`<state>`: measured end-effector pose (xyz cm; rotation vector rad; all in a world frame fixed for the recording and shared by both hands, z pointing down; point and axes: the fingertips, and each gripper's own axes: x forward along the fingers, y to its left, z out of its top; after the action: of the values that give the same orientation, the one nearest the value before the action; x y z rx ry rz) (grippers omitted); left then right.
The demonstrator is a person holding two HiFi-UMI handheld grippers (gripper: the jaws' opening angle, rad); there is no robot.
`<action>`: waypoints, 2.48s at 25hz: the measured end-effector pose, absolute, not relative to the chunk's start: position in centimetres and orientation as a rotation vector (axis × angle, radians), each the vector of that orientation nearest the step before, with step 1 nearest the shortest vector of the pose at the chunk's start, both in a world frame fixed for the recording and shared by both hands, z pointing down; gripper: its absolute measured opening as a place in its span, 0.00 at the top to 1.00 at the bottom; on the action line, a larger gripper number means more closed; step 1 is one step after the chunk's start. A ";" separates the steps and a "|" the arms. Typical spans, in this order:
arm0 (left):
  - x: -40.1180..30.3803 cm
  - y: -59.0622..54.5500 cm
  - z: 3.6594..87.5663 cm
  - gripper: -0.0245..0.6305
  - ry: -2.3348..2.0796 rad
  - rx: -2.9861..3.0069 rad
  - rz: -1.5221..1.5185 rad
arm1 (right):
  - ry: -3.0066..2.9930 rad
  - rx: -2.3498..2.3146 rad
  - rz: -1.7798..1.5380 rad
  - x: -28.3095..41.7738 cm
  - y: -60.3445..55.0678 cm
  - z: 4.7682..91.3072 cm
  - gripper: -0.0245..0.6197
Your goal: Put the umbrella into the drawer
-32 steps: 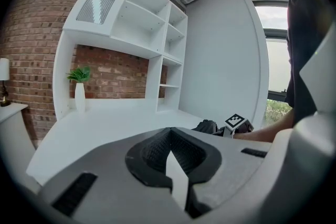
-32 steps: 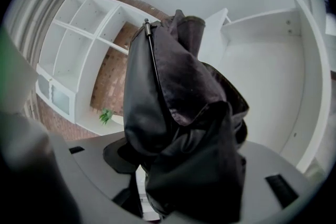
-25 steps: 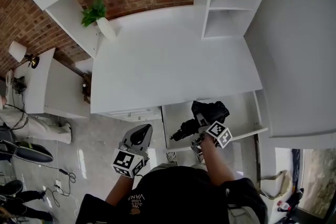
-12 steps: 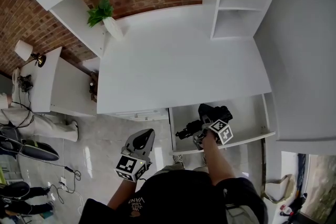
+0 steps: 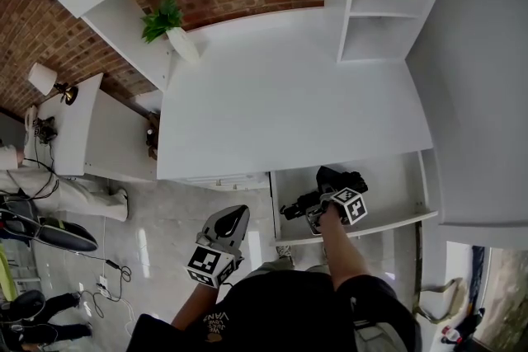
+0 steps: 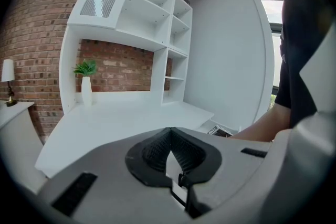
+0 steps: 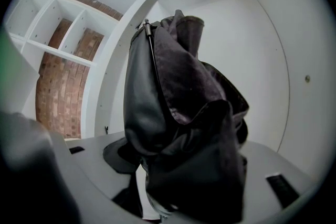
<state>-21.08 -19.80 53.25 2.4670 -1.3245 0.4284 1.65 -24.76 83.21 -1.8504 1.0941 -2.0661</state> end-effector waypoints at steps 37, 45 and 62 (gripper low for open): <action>-20.9 -18.8 52.6 0.95 -1.339 2.472 0.416 | 1.139 -1.895 -2.202 0.7 -24.5 83.7 0.51; -20.6 -18.7 52.4 0.95 -1.359 2.472 0.384 | 1.360 -1.882 -2.159 0.9 -24.3 80.4 0.50; -16.1 -19.8 50.6 0.95 -1.383 2.517 0.273 | 2.223 -1.930 -1.498 3.9 -25.0 64.4 0.93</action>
<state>-16.10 -19.84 50.57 2.5173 -1.3831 0.2731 3.93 -25.02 64.42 -1.9301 2.2227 -1.4980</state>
